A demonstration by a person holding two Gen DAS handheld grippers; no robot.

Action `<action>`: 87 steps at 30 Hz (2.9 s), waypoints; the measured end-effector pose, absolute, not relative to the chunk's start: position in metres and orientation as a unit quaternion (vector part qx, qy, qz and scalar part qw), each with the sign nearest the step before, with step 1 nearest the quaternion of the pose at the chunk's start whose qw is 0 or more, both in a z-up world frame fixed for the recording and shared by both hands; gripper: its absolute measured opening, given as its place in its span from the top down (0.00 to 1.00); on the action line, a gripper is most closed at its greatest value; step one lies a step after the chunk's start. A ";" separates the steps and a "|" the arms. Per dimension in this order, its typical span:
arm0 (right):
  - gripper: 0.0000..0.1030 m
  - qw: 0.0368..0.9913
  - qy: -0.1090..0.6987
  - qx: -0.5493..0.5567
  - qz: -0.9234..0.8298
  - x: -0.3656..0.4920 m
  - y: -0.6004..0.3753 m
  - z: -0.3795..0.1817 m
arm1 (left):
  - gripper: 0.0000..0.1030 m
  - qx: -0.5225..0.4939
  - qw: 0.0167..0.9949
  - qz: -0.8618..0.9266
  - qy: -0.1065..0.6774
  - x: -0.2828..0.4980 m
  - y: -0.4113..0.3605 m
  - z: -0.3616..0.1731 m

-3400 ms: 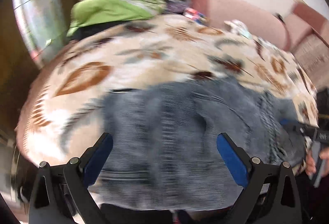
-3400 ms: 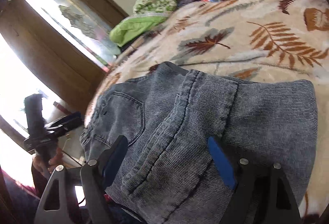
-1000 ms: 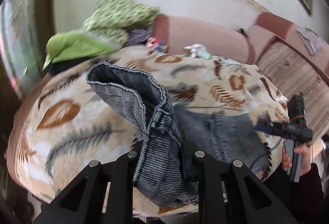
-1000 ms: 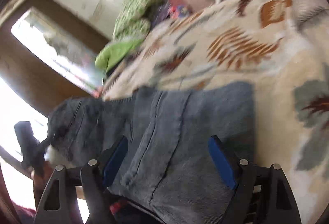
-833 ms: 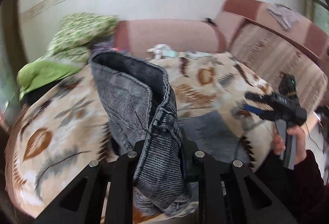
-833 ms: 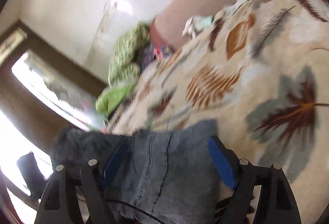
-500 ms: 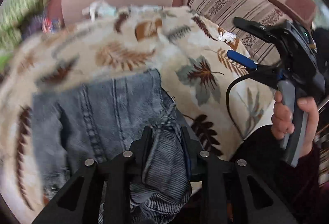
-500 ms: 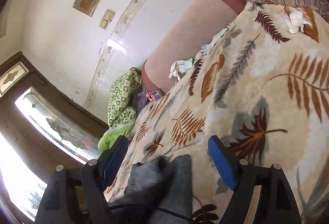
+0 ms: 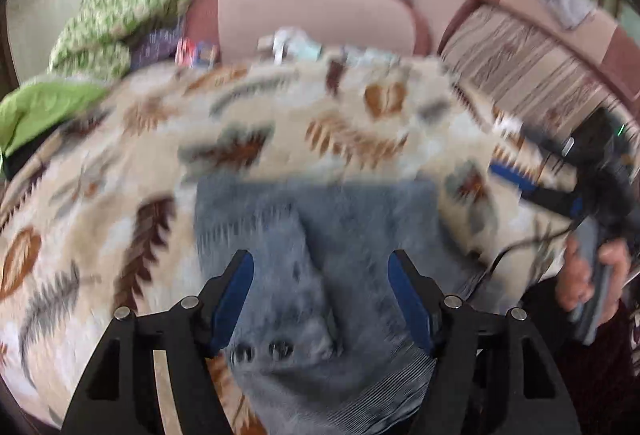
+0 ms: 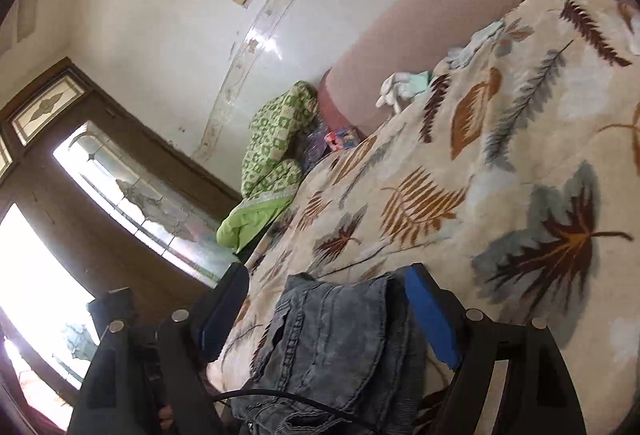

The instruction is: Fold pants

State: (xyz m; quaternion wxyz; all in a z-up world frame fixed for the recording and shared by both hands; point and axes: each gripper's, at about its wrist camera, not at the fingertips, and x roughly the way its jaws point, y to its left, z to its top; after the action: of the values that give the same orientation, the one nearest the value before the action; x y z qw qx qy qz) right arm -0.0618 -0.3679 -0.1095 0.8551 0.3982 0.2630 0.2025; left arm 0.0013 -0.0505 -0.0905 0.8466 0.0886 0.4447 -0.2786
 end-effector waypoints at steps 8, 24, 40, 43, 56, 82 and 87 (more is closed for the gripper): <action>0.16 0.798 0.320 0.435 0.269 -0.016 -0.325 -0.136 | 0.29 0.168 0.837 -0.271 0.446 -0.031 -0.065 -0.136; 0.15 0.799 0.352 0.423 0.243 -0.037 -0.323 -0.147 | 0.26 0.147 0.868 -0.243 0.408 -0.038 -0.017 -0.099; 0.15 0.758 0.470 0.350 0.284 -0.063 -0.278 -0.162 | 0.16 0.165 0.843 -0.243 0.451 -0.022 -0.002 -0.131; 0.15 0.780 0.448 0.339 0.276 -0.061 -0.287 -0.144 | 0.16 0.186 0.853 -0.239 0.426 -0.012 -0.011 -0.113; 0.14 0.759 0.445 0.426 0.208 0.023 -0.307 -0.184 | 0.00 0.153 0.823 -0.149 0.527 0.069 -0.033 -0.162; 0.07 0.842 0.378 0.338 0.184 -0.016 -0.310 -0.141 | 0.00 0.168 0.847 -0.104 0.494 0.037 -0.016 -0.113; 0.07 0.832 0.400 0.329 0.199 -0.012 -0.298 -0.145 | 0.00 0.176 0.830 -0.096 0.521 0.032 -0.006 -0.137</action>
State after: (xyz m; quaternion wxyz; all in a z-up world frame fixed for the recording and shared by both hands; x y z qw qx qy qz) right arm -0.0122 -0.2985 -0.1453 0.8322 0.3287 0.3997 0.1990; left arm 0.0321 -0.0063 -0.1367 0.8295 0.1758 0.5214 -0.0957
